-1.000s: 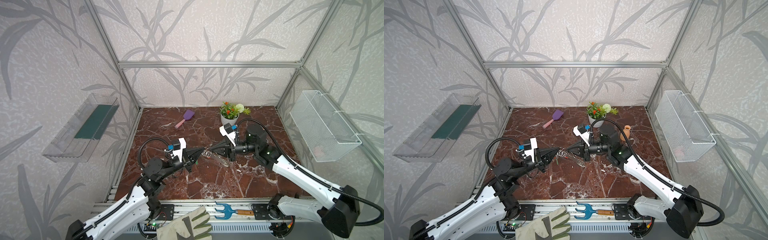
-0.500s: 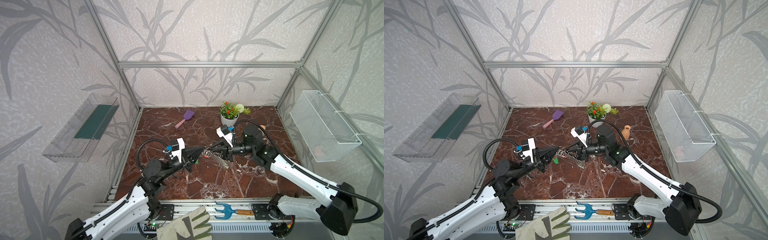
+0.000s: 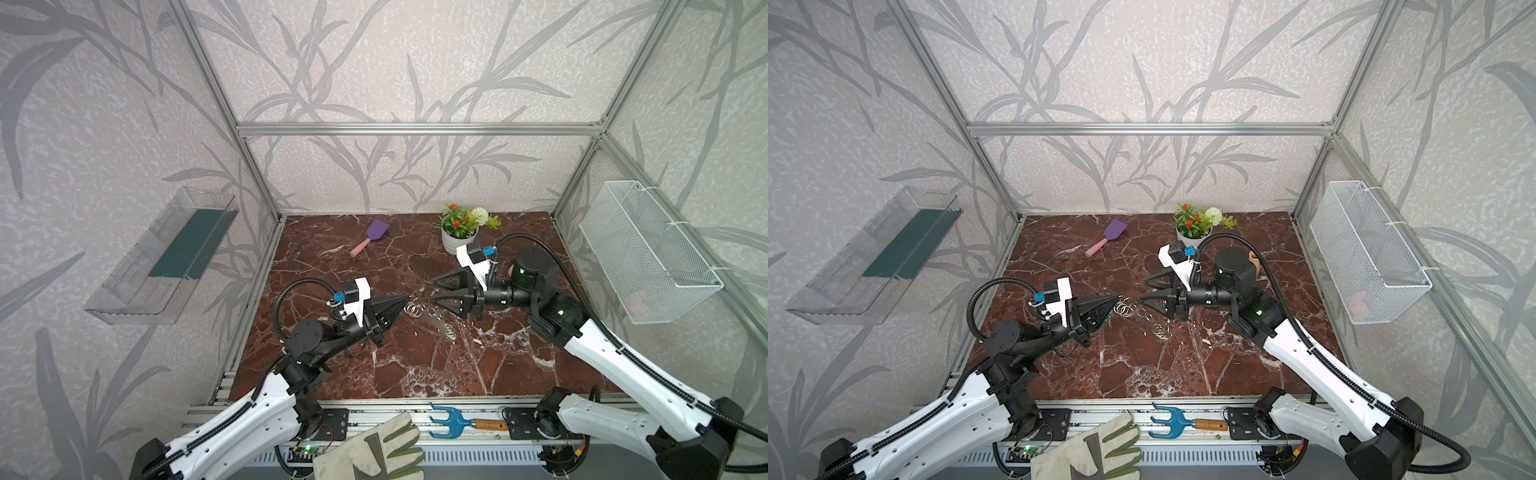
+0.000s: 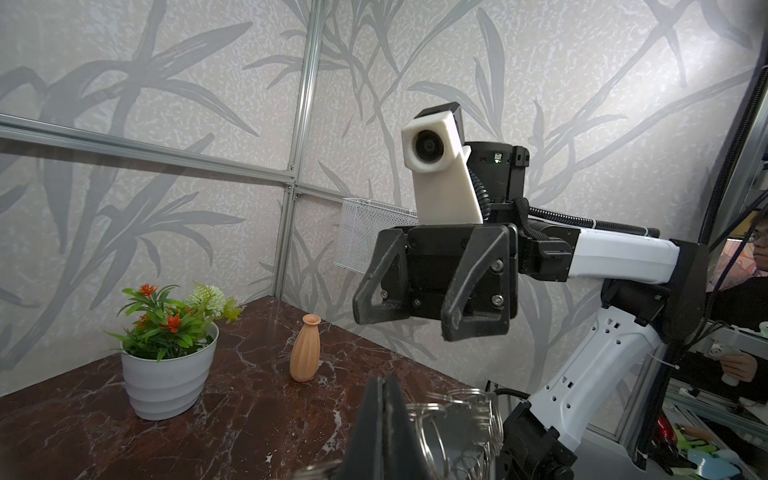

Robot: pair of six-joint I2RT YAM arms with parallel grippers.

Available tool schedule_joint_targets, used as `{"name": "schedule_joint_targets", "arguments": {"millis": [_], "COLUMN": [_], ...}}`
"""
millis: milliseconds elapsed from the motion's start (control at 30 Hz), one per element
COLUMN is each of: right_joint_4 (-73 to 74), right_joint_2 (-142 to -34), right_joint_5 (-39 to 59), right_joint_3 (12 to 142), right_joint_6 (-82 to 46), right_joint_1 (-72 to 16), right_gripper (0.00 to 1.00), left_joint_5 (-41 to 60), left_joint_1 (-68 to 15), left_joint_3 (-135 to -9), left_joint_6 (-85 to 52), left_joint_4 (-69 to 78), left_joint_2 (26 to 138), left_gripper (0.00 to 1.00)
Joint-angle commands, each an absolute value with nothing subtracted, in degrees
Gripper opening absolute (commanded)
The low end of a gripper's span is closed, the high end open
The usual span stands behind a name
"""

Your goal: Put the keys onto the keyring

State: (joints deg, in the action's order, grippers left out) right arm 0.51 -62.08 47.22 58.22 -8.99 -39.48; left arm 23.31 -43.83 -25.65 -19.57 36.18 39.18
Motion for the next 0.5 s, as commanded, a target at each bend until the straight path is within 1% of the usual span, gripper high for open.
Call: {"name": "schedule_joint_targets", "arguments": {"millis": [0,167,233,400,467], "right_joint_4": [-1.2,-0.5,-0.6,-1.9,-2.9], "right_joint_2": [-63.7,-64.8,-65.2,-65.9,-66.3], "right_joint_5": [49.5,50.8,51.0,50.7,50.6], "right_joint_3": [60.7,60.7,60.6,60.5,60.7], "right_joint_6": [-6.4,-6.6,-6.6,-5.4,-4.7], "right_joint_1": [-40.8,-41.2,-41.4,-41.6,-42.0], "right_gripper": [0.48,0.45,0.42,0.38,0.38], "left_joint_5": [26.1,27.4,27.3,27.2,27.2], "left_joint_1": [-44.2,-44.1,-44.1,-44.1,-44.2], "left_joint_3": [-26.8,-27.2,-27.3,-27.4,-27.6], "left_joint_6": [-20.8,-21.0,-21.0,-21.1,-21.0], "left_joint_4": [38.3,37.3,37.3,37.5,37.4], "left_joint_2": [38.7,39.0,39.0,39.1,39.2], "left_gripper": [0.0,0.0,0.0,0.0,0.0]}}
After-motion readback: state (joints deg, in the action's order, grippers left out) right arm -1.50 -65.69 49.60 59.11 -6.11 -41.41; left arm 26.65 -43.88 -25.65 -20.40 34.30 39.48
